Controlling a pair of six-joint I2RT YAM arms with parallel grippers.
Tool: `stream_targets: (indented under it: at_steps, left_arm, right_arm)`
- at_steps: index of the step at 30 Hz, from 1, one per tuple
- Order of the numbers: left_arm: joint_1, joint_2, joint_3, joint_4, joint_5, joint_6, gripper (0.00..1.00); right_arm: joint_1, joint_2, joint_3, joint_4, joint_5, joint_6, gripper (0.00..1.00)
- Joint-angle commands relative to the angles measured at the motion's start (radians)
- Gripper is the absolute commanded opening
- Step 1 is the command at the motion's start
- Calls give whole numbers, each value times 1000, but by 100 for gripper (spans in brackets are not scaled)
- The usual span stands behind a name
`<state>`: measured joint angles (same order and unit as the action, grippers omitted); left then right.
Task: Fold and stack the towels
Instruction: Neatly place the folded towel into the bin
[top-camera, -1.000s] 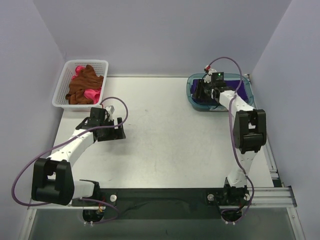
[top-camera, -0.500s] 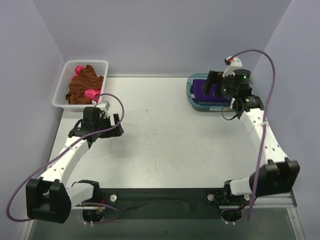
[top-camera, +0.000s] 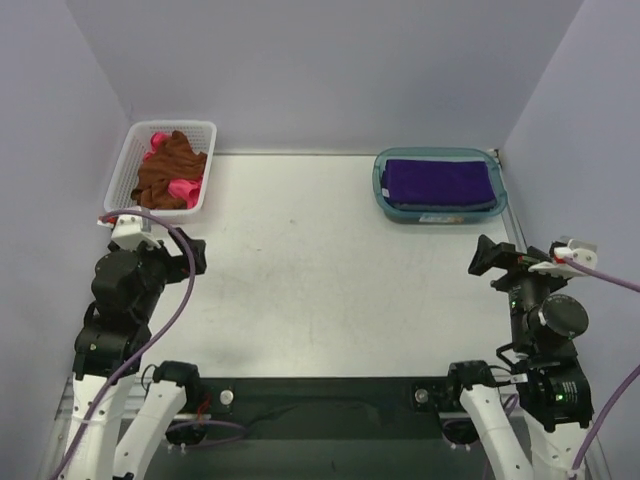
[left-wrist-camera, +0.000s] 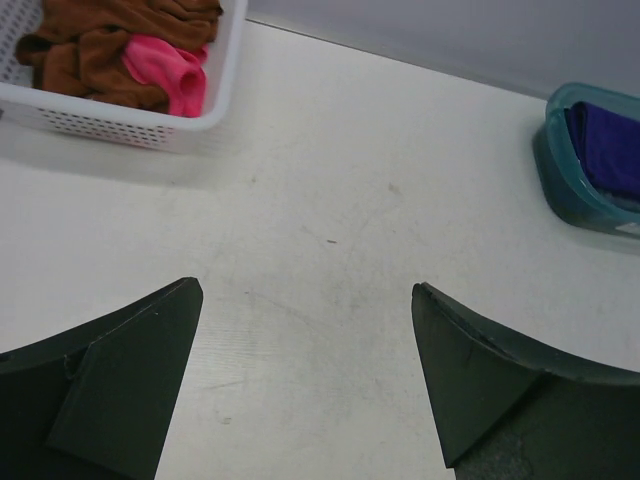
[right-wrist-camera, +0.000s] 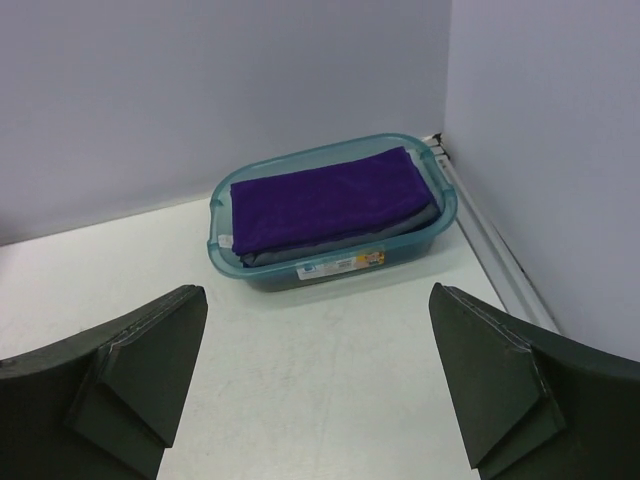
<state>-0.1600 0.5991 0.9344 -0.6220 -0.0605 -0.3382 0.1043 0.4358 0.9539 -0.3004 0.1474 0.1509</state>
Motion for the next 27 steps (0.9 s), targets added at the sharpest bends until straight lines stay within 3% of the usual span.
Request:
stream_targets:
  at_steps: [1,7,11,16,22,27]
  left_arm:
    - [4,-71,14,-134,-188,-12,97]
    - [-33,-140,-67,-157,-302,-47,97]
    - [-73,-192,-141,-137,-332,-68,97]
    - [-127,-317,-242,-56,-360,-59,97]
    - [-121,-550,-344,47,-355,-32,98]
    - [-85,-623,-381,68,-325,-42,97]
  right_arm:
    - [-5,-160,-127,-49,78,12,100]
    - [-3,-431,-320,-55,14,-71,100]
    - [-2,-548,-429,-86,43,-19,100]
    - [0,-546,-399,-101,83,-27,100]
    - [3,-557,-388,-120,61,-17,100]
    - [3,-559,-380,-128,52,-16,100]
